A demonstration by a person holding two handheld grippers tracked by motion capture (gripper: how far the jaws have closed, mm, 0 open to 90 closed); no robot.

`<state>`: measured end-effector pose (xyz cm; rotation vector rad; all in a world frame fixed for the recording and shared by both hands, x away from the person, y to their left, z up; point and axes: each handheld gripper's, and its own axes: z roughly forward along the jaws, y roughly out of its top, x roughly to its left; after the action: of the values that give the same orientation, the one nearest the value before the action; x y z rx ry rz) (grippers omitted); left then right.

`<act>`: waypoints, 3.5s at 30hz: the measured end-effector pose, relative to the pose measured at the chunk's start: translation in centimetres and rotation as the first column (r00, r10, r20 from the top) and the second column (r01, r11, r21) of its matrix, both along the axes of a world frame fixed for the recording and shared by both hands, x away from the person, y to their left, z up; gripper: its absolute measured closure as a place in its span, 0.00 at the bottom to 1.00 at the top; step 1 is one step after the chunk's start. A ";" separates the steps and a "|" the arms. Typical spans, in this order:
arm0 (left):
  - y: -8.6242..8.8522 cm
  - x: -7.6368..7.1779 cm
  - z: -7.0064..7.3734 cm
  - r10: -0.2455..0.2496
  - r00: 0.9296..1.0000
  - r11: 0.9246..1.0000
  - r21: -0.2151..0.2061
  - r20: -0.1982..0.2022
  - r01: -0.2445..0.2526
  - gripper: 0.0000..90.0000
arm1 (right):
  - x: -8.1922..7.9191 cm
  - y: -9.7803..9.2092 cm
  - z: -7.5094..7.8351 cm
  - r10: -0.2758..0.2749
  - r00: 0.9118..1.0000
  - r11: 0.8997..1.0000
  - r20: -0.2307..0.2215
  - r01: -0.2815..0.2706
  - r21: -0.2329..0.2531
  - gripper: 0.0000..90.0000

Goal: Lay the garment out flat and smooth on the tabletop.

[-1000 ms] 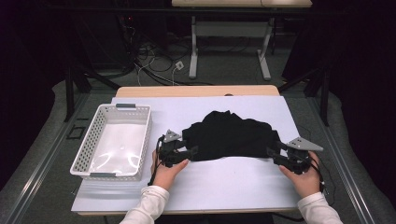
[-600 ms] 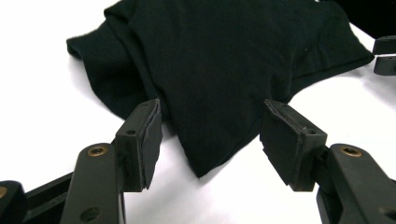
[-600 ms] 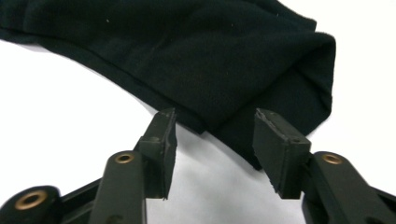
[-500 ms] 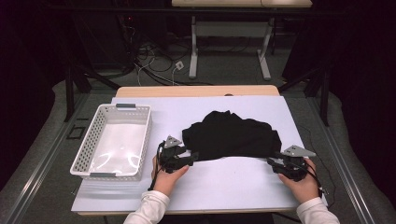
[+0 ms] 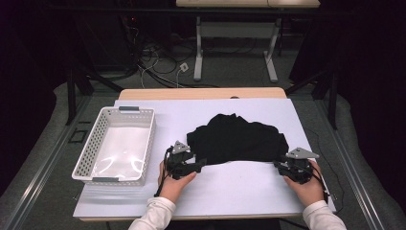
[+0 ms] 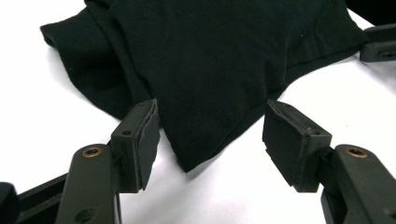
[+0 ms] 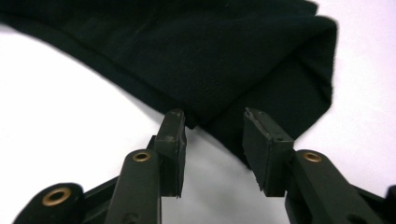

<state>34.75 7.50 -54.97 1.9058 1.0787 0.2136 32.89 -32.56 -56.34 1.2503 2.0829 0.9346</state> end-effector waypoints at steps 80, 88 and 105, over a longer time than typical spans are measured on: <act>2.9 -3.4 3.4 -0.027 1.000 0.999 0.028 -0.007 0.027 0.99 | -1.7 0.0 5.1 0.097 0.992 0.987 0.081 -0.106 0.120 0.99; 3.4 -6.0 4.7 -0.062 0.998 0.998 -0.008 0.027 0.062 0.99 | -4.6 -1.8 5.9 0.093 0.991 0.983 0.096 -0.107 0.151 0.99; 5.3 -10.2 4.6 -0.050 0.998 0.998 -0.038 0.027 0.051 0.99 | -8.6 0.0 4.6 0.214 0.976 0.965 0.027 -0.216 0.146 0.98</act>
<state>24.55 12.81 -50.32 1.8887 1.0090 0.1871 24.34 -32.54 -51.78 1.1017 2.2066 1.2100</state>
